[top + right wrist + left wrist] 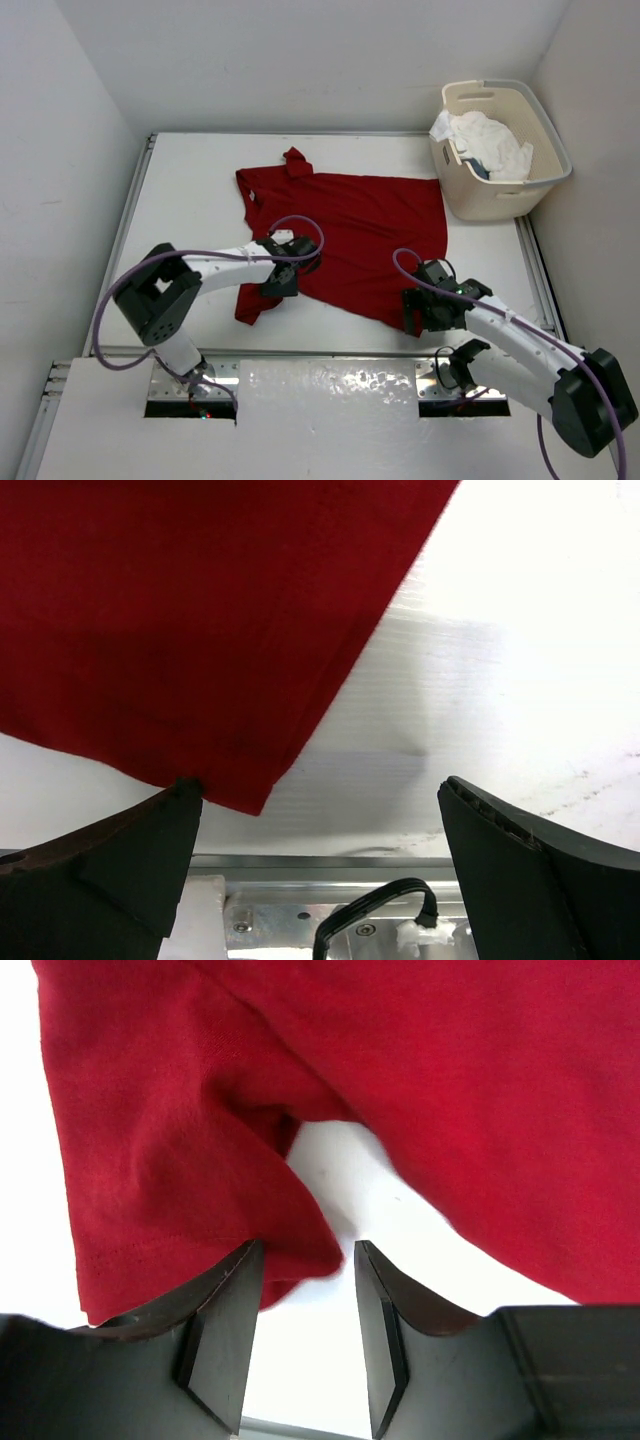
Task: Fold and stack the t-shirts
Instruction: Flatten out the tshirt
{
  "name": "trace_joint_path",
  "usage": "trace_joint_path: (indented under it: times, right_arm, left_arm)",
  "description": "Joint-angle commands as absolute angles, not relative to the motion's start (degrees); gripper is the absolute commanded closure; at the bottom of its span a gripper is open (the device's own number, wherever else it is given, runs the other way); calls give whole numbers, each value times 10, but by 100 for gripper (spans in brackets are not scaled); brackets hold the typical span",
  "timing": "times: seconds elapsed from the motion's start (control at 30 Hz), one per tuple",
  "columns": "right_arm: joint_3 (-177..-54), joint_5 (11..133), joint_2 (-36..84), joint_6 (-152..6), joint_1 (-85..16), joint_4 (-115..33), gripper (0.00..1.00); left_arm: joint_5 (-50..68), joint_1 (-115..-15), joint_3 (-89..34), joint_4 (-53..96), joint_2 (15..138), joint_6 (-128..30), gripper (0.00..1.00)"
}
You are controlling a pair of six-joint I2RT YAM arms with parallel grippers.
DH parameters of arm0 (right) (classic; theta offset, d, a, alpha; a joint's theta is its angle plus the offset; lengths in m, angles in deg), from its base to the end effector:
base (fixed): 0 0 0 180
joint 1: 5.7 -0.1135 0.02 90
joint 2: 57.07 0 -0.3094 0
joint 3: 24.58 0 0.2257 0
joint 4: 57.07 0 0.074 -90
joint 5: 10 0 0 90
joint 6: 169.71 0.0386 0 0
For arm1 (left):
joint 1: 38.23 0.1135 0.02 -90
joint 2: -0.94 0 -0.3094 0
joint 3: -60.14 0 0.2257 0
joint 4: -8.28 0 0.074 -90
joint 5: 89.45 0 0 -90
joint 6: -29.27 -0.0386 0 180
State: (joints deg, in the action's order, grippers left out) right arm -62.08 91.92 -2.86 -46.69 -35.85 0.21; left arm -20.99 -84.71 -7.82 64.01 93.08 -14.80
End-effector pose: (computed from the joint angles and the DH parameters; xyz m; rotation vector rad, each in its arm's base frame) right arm 0.0784 0.0363 0.1921 0.1110 2.7937 -0.0427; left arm 0.1870 -0.1764 0.2220 -0.0329 2.7443 0.1864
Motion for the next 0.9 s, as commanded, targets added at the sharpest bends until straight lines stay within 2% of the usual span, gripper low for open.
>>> trace_joint_path:
  times: [0.0, 0.1, 0.27, 0.37, 0.4, 0.6, 0.87]
  right_arm:
    - [-629, 942, -34, -454, -362, 11, 1]
    - [-621, 943, -37, -453, -362, 11, 1]
    - [-620, 941, -39, -452, -362, 7, 1]
    - [-621, 931, -36, -455, -363, 10, 1]
    - [-621, 925, -40, -455, -363, 9, 1]
    - [-624, 922, -47, -471, -400, -18, 2]
    - [-650, 956, 18, -483, -475, -42, 4]
  left_arm:
    - [-234, -847, -96, 653, 966, -134, 60]
    - [-256, -846, -118, 662, 993, -133, 59]
    - [-242, -846, -126, 649, 1016, -142, 69]
    - [-234, -846, -130, 657, 1017, -148, 94]
    - [-231, -846, -124, 657, 1013, -149, 100]
    - [-249, -846, -127, 676, 949, -176, 100]
    - [-256, -846, -169, 707, 873, -209, 100]
